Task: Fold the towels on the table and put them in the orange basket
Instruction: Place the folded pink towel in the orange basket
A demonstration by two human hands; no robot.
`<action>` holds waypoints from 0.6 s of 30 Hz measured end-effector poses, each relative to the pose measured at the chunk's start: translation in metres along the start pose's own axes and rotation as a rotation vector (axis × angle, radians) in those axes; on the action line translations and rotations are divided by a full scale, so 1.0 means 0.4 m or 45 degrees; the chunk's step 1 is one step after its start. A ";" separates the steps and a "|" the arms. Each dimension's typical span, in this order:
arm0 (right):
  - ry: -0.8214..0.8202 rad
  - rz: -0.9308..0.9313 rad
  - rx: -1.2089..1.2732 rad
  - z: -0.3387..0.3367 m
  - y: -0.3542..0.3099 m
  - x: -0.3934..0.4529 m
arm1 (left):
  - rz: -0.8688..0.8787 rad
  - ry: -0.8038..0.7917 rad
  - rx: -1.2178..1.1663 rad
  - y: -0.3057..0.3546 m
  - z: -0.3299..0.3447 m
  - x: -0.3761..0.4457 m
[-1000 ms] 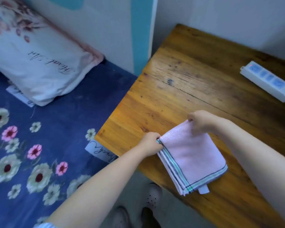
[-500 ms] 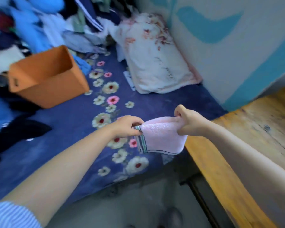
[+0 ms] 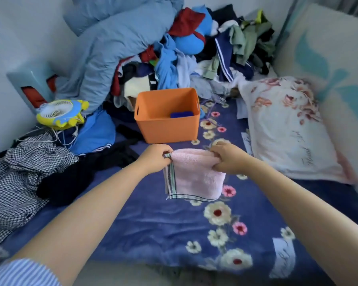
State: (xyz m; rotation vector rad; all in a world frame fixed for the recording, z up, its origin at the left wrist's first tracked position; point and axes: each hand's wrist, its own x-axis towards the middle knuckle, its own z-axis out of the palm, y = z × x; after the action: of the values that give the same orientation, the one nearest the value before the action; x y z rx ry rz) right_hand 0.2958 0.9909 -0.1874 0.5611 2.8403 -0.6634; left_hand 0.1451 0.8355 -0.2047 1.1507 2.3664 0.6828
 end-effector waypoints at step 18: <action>0.244 -0.043 0.208 -0.216 0.128 0.823 | -0.211 0.257 -0.369 -0.176 -0.240 0.727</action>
State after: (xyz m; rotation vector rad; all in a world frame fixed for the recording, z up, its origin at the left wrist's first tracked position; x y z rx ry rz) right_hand 0.0084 1.1784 -0.2122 0.6357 2.9962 -0.8998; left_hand -0.1165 1.0091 -0.2151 0.7854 2.3889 1.0832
